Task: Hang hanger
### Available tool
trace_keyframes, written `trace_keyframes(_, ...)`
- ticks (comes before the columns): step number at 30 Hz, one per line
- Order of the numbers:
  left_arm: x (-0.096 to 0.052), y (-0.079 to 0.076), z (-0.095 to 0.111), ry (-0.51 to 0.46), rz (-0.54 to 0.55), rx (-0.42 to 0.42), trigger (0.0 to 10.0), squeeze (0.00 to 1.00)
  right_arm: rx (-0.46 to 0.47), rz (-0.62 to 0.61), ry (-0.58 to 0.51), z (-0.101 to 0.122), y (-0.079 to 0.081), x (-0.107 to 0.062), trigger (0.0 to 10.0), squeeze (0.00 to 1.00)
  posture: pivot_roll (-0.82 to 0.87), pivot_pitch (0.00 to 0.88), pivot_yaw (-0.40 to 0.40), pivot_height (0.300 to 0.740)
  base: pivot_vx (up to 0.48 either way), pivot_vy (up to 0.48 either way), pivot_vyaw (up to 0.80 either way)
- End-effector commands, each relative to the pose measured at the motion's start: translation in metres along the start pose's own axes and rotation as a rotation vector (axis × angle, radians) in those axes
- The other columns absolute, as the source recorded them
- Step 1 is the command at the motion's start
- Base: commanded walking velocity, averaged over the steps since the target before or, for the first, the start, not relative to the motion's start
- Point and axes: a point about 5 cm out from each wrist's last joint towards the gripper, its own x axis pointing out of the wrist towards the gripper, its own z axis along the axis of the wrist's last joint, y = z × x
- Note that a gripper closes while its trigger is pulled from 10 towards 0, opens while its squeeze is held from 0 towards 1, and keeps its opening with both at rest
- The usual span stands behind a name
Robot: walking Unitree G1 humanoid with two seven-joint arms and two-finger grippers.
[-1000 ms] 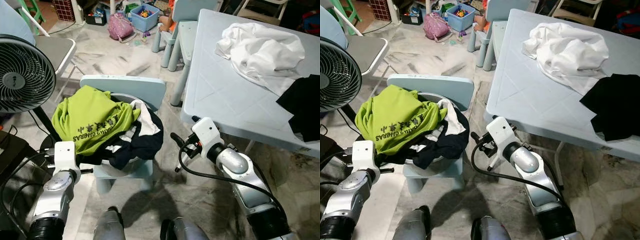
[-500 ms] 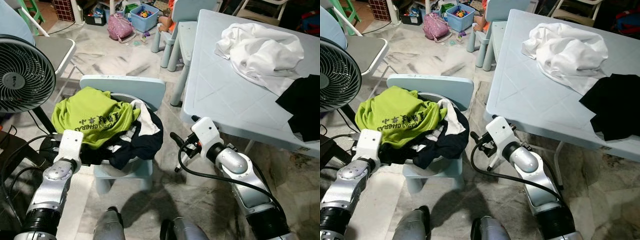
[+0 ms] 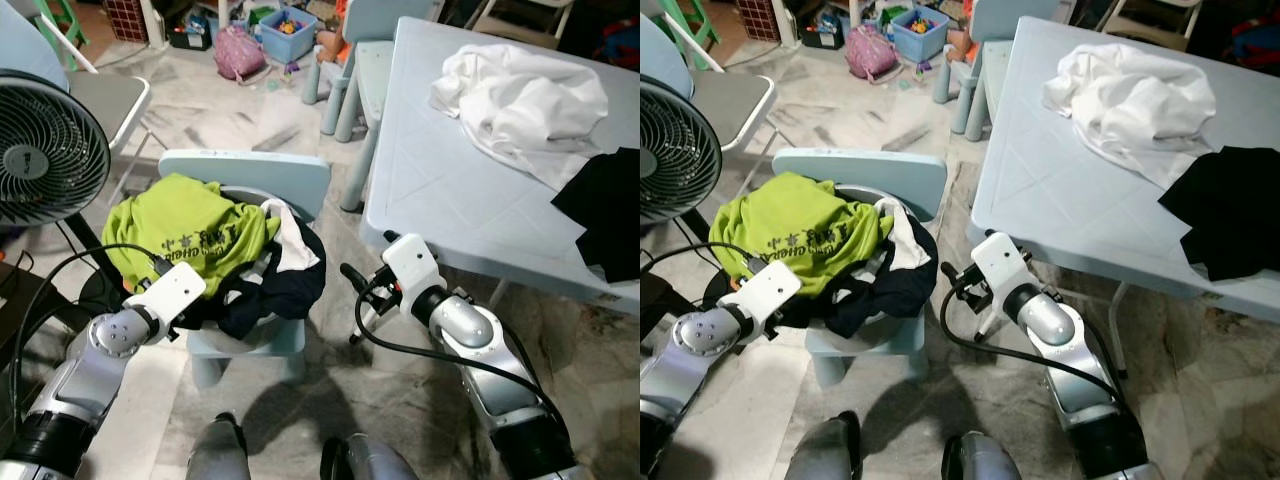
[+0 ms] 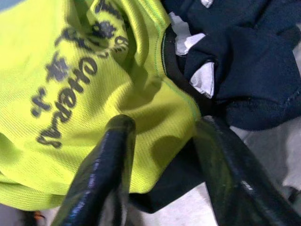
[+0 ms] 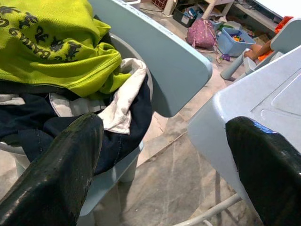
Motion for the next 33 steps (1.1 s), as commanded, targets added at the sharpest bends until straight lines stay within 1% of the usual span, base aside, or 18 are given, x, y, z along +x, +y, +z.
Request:
trace_keyframes(1,-0.003,-0.005,0.002,0.002,-0.049,0.073,10.0,1.00,-0.002,-0.017,0.004,-0.001,-0.004,-0.001,10.0,0.00,0.01,0.129,-0.095,0.740,0.000,0.000,0.00)
trace_keyframes(3,-0.004,-0.005,0.002,0.003,-0.055,0.104,10.0,1.00,-0.002,-0.018,0.003,-0.001,-0.004,-0.001,10.0,0.00,0.01,0.129,-0.095,0.740,0.000,0.000,0.00)
trace_keyframes(5,-0.007,-0.010,0.003,0.011,-0.085,0.157,10.0,1.00,0.000,-0.019,0.003,-0.001,-0.005,0.000,10.0,0.00,0.01,0.131,-0.091,0.740,0.000,0.000,0.00)
trace_keyframes(6,-0.007,-0.010,0.003,0.011,-0.085,0.157,10.0,1.00,0.000,-0.019,0.003,-0.001,-0.005,0.000,10.0,0.00,0.01,0.131,-0.091,0.740,0.000,0.000,0.00)
trace_keyframes(7,-0.008,-0.014,0.002,0.012,-0.102,0.203,10.0,1.00,0.001,-0.020,0.002,0.000,-0.005,0.001,10.0,0.00,0.01,0.131,-0.090,0.740,0.000,0.000,0.00)
trace_keyframes(8,-0.008,-0.015,0.002,0.014,-0.108,0.219,10.0,1.00,0.001,-0.019,0.001,0.000,-0.004,0.001,10.0,0.00,0.01,0.131,-0.090,0.740,0.000,0.000,0.00)
trace_keyframes(11,-0.009,-0.022,-0.008,0.035,-0.170,0.307,10.0,1.00,0.003,-0.017,-0.002,0.001,-0.004,0.002,10.0,0.00,0.01,0.134,-0.089,0.740,0.000,0.000,0.00)
trace_keyframes(17,-0.009,-0.024,-0.021,0.067,-0.198,0.359,10.0,1.00,0.007,-0.020,-0.001,0.000,-0.004,0.001,10.0,0.00,0.01,0.137,-0.081,0.740,0.000,0.000,0.00)
trace_keyframes(20,-0.007,-0.021,-0.025,0.077,-0.183,0.368,10.0,1.00,0.008,-0.022,-0.002,0.000,-0.003,0.001,10.0,0.00,0.01,0.139,-0.079,0.740,0.000,0.000,0.00)
trace_keyframes(22,-0.007,-0.016,-0.029,0.083,-0.147,0.388,10.0,1.00,0.008,-0.023,0.001,-0.001,-0.004,-0.002,10.0,0.00,0.01,0.143,-0.081,0.740,0.000,0.000,0.00)
trace_keyframes(23,-0.006,-0.012,-0.030,0.082,-0.124,0.400,10.0,0.98,0.008,-0.024,0.005,-0.002,-0.004,-0.003,10.0,0.00,0.01,0.143,-0.082,0.740,0.000,0.000,0.00)
trace_keyframes(24,-0.006,-0.011,-0.030,0.081,-0.121,0.403,10.0,0.98,0.008,-0.024,0.006,-0.002,-0.004,-0.003,10.0,0.00,0.01,0.143,-0.082,0.740,0.000,0.000,0.00)
trace_keyframes(25,-0.006,-0.007,-0.030,0.082,-0.098,0.412,10.0,0.02,0.008,-0.023,0.007,-0.002,-0.004,-0.004,10.0,0.00,0.00,0.147,-0.087,0.740,0.000,0.000,0.00)
trace_keyframes(26,-0.006,0.001,-0.028,0.075,-0.048,0.419,10.0,0.00,0.007,-0.022,0.008,-0.002,-0.004,-0.005,10.0,0.00,0.00,0.149,-0.089,0.740,0.000,0.000,0.00)
trace_keyframes(27,-0.006,0.001,-0.028,0.075,-0.048,0.419,10.0,0.00,0.007,-0.022,0.008,-0.002,-0.004,-0.005,10.0,0.00,0.00,0.149,-0.089,0.740,0.000,0.000,0.00)
trace_keyframes(28,-0.006,0.008,-0.025,0.065,-0.010,0.418,10.0,0.00,0.006,-0.020,0.009,-0.002,-0.004,-0.006,10.0,0.00,0.01,0.149,-0.092,0.740,0.000,0.000,0.00)
trace_keyframes(30,-0.005,0.016,-0.020,0.050,0.033,0.411,10.0,0.00,0.006,-0.019,0.010,-0.002,-0.004,-0.004,10.0,0.00,0.01,0.151,-0.093,0.740,0.000,0.000,0.00)
trace_keyframes(33,-0.003,0.018,-0.021,0.053,0.036,0.416,10.0,0.00,0.004,-0.014,0.009,-0.002,-0.003,-0.003,10.0,0.00,0.01,0.149,-0.094,0.740,0.000,0.000,0.00)
